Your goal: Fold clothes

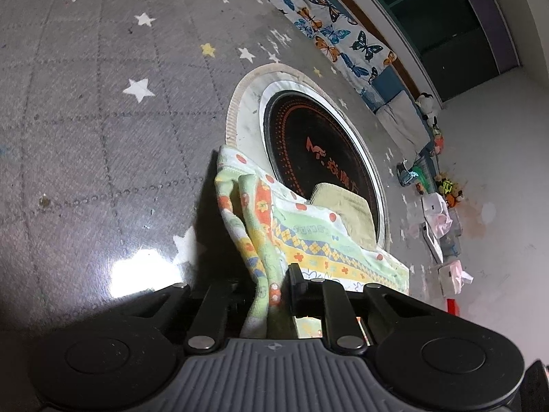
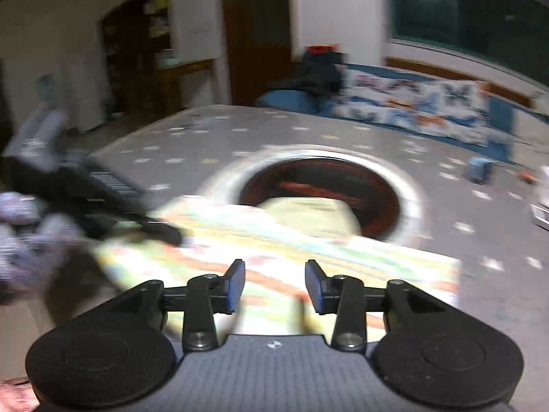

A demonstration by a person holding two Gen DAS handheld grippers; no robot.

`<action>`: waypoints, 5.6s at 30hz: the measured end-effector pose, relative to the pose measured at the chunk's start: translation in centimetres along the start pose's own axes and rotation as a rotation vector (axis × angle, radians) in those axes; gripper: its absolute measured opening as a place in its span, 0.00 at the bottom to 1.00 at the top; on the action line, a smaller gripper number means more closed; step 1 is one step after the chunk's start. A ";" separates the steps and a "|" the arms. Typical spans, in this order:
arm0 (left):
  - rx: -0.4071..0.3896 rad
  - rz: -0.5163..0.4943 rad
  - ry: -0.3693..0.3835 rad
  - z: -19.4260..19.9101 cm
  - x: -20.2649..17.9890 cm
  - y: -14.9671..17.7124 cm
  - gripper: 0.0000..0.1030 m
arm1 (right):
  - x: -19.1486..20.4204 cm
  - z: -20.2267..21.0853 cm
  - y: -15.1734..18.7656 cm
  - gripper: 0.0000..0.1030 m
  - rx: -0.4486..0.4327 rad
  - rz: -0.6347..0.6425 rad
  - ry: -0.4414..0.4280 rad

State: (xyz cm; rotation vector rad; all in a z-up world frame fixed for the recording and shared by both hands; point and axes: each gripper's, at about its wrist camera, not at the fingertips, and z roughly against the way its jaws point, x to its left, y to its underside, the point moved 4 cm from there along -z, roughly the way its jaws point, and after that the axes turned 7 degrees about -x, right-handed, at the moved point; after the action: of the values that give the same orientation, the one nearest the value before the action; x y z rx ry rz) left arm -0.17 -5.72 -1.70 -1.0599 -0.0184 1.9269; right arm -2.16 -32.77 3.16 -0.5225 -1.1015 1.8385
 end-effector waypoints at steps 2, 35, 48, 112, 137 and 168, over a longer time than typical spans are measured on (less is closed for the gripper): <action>-0.004 -0.018 -0.005 0.0 -0.1 0.1 0.16 | -2.4 0.2 0.3 0.40 -0.001 -0.032 0.064; -0.091 -0.418 0.013 -0.4 -10.0 -1.0 0.11 | -9.9 3.6 0.4 0.08 -0.151 -0.262 0.242; -0.045 -0.560 0.102 -7.1 -19.6 0.9 0.11 | -17.1 8.2 -1.4 0.08 -0.204 -0.256 0.448; 0.010 -0.861 0.089 -12.3 -22.3 9.5 0.19 | -13.3 3.8 3.5 0.30 -0.020 -0.204 0.316; -0.025 -0.870 0.074 -9.7 -19.3 12.0 0.26 | -9.7 6.0 5.7 0.34 -0.014 -0.154 0.337; -0.038 -0.800 0.043 -4.5 -15.6 13.0 0.79 | -6.3 8.6 6.8 0.90 -0.039 -0.178 0.400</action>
State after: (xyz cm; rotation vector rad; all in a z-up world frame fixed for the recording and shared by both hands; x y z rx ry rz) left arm -2.83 -26.15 0.63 -0.9236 -0.3964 1.1808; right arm -8.43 -43.63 1.26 -0.7526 -0.8813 1.4789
